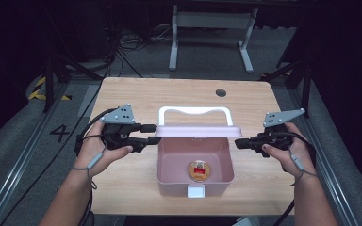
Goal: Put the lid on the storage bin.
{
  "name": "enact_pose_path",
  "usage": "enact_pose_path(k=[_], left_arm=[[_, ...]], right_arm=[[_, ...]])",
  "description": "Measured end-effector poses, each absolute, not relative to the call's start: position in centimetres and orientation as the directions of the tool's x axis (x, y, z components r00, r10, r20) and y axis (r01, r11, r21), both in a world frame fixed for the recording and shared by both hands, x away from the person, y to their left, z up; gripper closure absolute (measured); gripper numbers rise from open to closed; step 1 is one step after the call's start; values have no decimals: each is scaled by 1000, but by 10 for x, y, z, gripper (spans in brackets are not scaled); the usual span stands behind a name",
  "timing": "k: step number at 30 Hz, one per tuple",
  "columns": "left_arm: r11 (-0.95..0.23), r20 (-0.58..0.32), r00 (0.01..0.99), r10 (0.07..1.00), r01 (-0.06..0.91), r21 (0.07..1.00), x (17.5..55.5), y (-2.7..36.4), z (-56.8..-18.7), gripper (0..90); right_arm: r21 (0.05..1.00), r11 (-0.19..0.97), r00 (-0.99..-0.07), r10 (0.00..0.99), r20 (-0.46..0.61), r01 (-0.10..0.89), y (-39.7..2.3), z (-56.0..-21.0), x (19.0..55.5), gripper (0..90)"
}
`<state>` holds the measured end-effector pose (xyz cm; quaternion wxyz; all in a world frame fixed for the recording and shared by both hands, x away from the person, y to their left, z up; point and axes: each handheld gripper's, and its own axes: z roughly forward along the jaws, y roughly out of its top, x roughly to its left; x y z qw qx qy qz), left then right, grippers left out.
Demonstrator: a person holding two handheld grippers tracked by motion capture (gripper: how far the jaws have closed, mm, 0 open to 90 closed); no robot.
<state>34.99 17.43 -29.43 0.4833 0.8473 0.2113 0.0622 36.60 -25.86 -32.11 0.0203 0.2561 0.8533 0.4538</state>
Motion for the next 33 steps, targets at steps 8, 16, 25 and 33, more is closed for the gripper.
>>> enact_pose_path(k=[8,16,25,33], left_arm=[[-476,-152,908,391,341,810,349,183,-299,559],[-463,-176,883,436,388,797,351,207,-298,523],[-430,-145,814,562,438,790,371,229,-307,489],[-399,-103,708,698,505,766,399,249,-327,473]], right_arm=[[788,453,-875,435,213,418,-256,-320,368,900],[782,468,-880,427,209,412,-253,-320,370,900],[785,467,-883,420,209,407,-255,-318,366,900],[749,522,-894,396,210,408,-253,-321,361,894]])
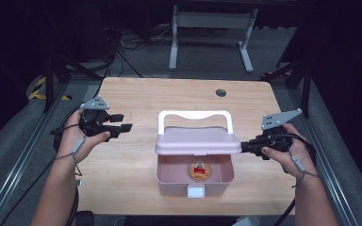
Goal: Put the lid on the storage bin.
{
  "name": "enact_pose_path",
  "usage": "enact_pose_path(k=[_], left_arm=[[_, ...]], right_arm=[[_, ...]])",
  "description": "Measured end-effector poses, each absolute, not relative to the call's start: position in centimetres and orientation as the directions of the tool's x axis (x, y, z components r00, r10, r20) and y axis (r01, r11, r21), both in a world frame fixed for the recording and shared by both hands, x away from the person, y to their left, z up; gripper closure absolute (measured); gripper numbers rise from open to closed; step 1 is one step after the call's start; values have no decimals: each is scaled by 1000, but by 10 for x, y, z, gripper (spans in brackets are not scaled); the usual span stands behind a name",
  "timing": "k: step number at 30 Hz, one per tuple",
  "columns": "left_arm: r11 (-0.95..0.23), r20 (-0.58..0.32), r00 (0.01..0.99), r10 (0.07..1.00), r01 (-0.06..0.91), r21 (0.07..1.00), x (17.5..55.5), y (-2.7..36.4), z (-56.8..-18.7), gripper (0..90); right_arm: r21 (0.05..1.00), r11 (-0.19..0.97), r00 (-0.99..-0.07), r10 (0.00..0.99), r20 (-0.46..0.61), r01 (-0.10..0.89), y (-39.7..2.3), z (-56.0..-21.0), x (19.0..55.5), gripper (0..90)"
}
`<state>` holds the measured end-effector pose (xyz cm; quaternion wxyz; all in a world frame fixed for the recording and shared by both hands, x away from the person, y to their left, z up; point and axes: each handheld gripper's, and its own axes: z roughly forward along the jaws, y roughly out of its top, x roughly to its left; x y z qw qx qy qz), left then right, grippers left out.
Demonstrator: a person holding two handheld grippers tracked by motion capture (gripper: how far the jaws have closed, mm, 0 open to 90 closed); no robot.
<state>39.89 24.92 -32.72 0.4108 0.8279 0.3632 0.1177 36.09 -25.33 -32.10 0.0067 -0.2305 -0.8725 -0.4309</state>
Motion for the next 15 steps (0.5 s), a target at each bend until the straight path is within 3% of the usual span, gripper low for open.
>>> enact_pose_path(k=[15], left_arm=[[-336,-198,647,736,603,723,430,267,-360,487]], right_arm=[[692,631,-929,329,171,351,-246,-326,349,889]])
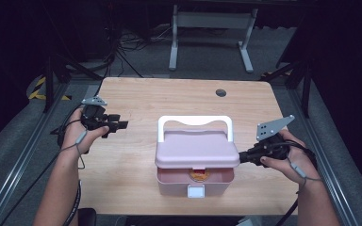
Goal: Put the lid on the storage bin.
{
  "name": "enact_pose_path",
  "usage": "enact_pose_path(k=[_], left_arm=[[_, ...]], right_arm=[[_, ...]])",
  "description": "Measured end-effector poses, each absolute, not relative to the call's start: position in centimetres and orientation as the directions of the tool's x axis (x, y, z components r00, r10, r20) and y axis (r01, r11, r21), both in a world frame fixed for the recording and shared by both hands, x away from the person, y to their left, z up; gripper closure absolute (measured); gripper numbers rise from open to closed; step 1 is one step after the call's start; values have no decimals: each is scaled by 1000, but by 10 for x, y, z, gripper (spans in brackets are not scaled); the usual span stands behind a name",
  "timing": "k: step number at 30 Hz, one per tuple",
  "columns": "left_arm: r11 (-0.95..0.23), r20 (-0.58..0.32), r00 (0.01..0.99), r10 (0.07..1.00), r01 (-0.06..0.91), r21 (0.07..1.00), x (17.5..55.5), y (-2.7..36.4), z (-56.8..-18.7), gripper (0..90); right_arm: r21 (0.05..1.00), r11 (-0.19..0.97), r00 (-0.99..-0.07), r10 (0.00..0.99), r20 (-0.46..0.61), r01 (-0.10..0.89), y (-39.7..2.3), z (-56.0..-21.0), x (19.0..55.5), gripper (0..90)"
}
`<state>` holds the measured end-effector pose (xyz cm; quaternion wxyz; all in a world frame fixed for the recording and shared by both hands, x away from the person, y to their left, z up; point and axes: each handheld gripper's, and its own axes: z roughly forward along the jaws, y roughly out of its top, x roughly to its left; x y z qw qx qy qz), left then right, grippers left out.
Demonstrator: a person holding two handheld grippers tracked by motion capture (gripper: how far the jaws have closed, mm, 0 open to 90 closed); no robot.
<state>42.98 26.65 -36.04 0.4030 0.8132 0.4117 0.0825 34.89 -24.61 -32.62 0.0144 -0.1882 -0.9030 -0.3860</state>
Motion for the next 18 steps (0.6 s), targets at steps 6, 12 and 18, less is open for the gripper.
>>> enact_pose_path(k=[6,12,18], left_arm=[[-327,-217,636,741,623,710,436,268,-369,487],[-326,-227,632,741,633,702,440,268,-373,487],[-320,-241,625,743,647,692,442,268,-377,486]], right_arm=[[669,660,-935,314,167,341,-243,-328,345,888],[642,689,-939,301,167,335,-239,-330,342,883],[619,713,-943,285,172,329,-237,-333,341,877]])
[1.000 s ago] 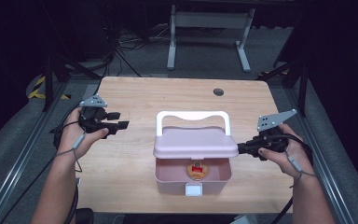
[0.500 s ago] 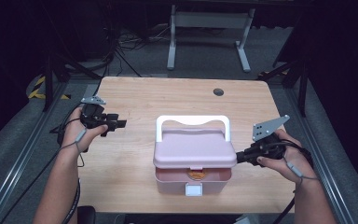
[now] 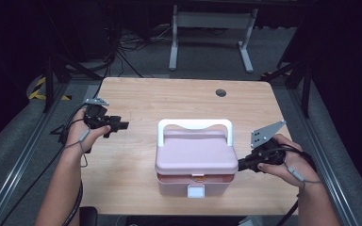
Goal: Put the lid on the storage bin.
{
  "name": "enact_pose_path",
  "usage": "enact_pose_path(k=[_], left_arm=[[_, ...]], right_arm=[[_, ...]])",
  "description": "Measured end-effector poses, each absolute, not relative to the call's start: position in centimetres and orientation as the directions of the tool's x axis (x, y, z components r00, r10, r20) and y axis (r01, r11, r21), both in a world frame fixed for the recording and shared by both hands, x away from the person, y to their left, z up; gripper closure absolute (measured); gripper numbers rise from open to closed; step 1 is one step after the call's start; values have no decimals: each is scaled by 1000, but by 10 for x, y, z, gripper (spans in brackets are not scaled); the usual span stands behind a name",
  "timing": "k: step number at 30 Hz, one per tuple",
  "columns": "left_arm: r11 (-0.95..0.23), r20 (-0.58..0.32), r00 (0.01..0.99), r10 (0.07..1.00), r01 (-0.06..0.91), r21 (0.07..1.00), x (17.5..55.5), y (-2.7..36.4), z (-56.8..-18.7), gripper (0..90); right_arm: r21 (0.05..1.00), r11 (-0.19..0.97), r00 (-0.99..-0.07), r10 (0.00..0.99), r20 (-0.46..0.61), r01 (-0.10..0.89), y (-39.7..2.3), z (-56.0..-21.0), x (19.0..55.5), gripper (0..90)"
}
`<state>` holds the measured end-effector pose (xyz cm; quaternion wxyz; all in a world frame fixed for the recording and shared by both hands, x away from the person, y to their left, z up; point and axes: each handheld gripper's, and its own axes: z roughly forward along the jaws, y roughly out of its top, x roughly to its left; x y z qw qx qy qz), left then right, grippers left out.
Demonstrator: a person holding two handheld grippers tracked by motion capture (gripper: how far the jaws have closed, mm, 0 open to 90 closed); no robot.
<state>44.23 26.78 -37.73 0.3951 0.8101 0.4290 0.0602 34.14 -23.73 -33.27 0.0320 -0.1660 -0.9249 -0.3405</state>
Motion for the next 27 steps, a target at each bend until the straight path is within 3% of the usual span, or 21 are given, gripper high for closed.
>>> enact_pose_path(k=[22,27], left_arm=[[-328,-251,616,747,669,667,448,269,-388,481],[-317,-260,608,750,676,665,447,270,-389,471]], right_arm=[[535,783,-948,253,191,317,-235,-339,339,883],[558,766,-948,263,181,319,-241,-335,340,892]])
